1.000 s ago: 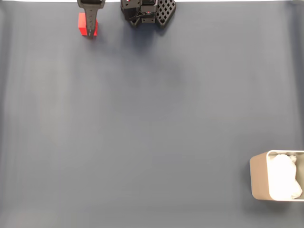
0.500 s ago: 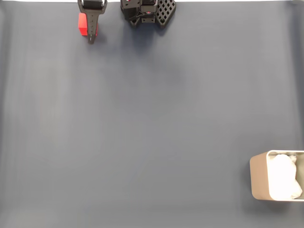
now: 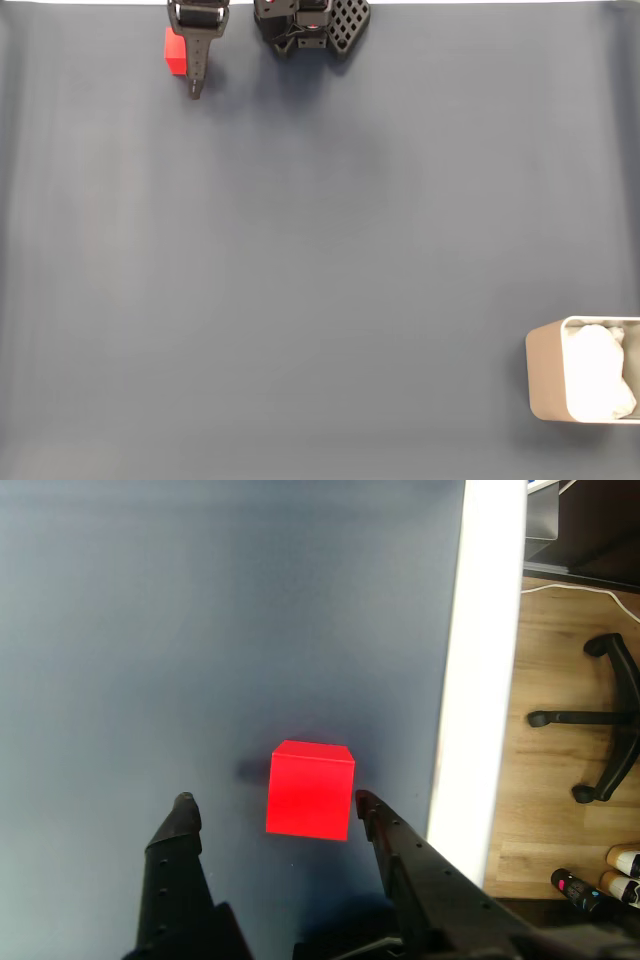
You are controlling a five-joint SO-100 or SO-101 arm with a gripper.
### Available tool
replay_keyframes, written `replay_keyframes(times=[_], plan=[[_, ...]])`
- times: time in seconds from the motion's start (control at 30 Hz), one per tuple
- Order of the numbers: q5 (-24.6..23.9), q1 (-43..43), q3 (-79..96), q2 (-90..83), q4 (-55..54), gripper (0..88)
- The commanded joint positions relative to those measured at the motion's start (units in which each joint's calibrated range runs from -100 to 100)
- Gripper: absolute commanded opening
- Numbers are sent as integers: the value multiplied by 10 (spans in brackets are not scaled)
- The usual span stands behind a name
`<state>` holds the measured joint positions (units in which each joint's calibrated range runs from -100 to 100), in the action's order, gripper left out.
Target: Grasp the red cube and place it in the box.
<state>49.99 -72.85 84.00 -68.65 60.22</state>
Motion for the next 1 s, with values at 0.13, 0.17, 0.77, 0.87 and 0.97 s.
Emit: replay_keyframes(times=[0.13,0.17,0.77,0.87,0.97], plan=[[-3,-8,8,-8,-19,365],[-3,-8,10,-8,-23,365],[-2,-11,20,-9,-43,269],[-2,-12,19,-8,-46,219],[-1,-12,17,-8,-46,188]])
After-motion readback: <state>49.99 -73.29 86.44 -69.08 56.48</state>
